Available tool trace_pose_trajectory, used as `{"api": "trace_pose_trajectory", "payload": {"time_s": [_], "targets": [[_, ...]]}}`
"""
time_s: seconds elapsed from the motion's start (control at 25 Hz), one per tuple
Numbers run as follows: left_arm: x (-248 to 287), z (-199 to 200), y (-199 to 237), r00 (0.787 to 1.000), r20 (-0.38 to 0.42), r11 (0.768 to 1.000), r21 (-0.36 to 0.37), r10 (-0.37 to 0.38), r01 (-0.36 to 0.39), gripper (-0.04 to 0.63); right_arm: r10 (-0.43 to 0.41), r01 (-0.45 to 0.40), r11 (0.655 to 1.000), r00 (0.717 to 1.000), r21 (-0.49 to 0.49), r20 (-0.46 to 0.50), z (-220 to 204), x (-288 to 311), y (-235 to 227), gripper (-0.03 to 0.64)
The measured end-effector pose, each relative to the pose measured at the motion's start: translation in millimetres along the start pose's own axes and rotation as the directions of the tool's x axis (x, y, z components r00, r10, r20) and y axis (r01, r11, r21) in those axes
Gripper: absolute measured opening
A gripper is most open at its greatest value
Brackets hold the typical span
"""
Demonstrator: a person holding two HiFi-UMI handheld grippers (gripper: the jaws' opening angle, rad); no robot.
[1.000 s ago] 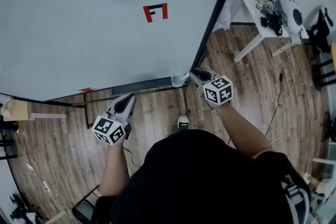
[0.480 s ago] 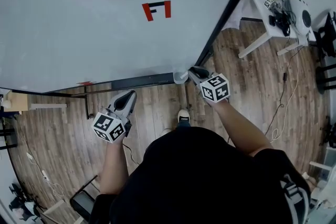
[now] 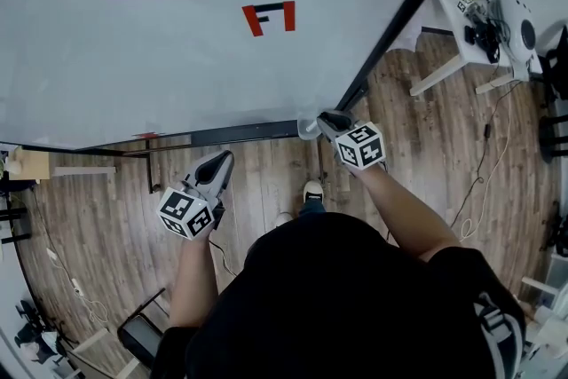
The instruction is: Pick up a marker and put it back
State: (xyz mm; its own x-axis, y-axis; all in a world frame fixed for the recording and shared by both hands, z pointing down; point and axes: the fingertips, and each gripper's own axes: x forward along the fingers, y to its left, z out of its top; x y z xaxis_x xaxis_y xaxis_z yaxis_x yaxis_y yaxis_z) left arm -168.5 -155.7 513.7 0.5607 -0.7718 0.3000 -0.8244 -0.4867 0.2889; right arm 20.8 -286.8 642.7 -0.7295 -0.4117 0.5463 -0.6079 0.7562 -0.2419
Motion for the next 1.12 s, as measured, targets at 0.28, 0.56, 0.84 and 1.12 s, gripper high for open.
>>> {"api": "trace_pose_trajectory", "payload": {"time_s": [0.28, 0.56, 0.84, 1.12], "targets": [[1, -3, 4, 1.000, -0.006, 1.000, -0.006, 0.004, -0.004, 0.015, 0.006, -0.006, 1.000, 1.000, -0.006, -0.010, -9, 10, -4, 0.063], [5, -2, 6, 1.000, -0.004, 1.000, -0.006, -0.010, 0.010, 0.015, -0.017, 0.017, 1.000, 1.000, -0.021, -0.009, -8, 13, -7, 0.069], [3, 0, 8, 1.000, 0.009, 1.000, -0.006, -0.026, 0.026, 0.016, -0.057, 0.056, 0.998, 0.998, -0.024, -0.042, -14, 7, -12, 0.081], [-3, 4, 4, 0.998, 0.025, 0.999, 0.008, -0.051, 0.051, 0.015, -0.114, 0.113, 0.993, 0.993, -0.017, -0.025, -10, -14, -14, 0.089]]}}
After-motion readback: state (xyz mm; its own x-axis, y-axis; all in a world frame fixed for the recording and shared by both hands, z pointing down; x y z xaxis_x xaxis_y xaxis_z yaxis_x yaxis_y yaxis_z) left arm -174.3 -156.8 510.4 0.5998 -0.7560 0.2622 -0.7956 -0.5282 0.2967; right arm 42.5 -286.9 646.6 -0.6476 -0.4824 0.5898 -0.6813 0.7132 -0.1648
